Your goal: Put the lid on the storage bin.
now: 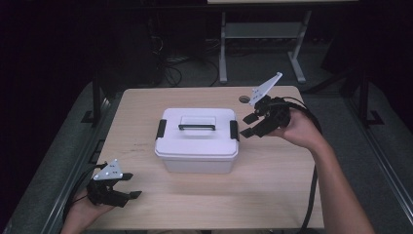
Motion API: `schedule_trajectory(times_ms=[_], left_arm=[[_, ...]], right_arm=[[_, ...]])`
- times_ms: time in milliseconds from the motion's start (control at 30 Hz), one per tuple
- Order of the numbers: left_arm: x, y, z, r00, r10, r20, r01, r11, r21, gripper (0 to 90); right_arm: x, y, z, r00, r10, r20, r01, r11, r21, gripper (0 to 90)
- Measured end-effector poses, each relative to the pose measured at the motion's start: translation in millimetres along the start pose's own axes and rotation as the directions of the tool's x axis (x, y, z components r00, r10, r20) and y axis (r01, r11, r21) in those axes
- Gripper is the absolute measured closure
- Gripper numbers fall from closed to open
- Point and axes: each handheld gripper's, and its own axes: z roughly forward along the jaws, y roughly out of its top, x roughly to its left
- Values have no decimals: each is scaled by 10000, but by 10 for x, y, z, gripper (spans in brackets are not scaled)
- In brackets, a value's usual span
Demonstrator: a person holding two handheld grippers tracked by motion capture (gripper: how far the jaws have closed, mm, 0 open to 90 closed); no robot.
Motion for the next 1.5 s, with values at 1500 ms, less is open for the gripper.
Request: schedule_trajectory(times_ms=[1500], left_arm=[[9, 3, 0, 10000, -26, -27, 26, 10000, 16, 290]], right_arm=[[4, -398, -10, 9979, 635, -110, -634, 9980, 31, 449]])
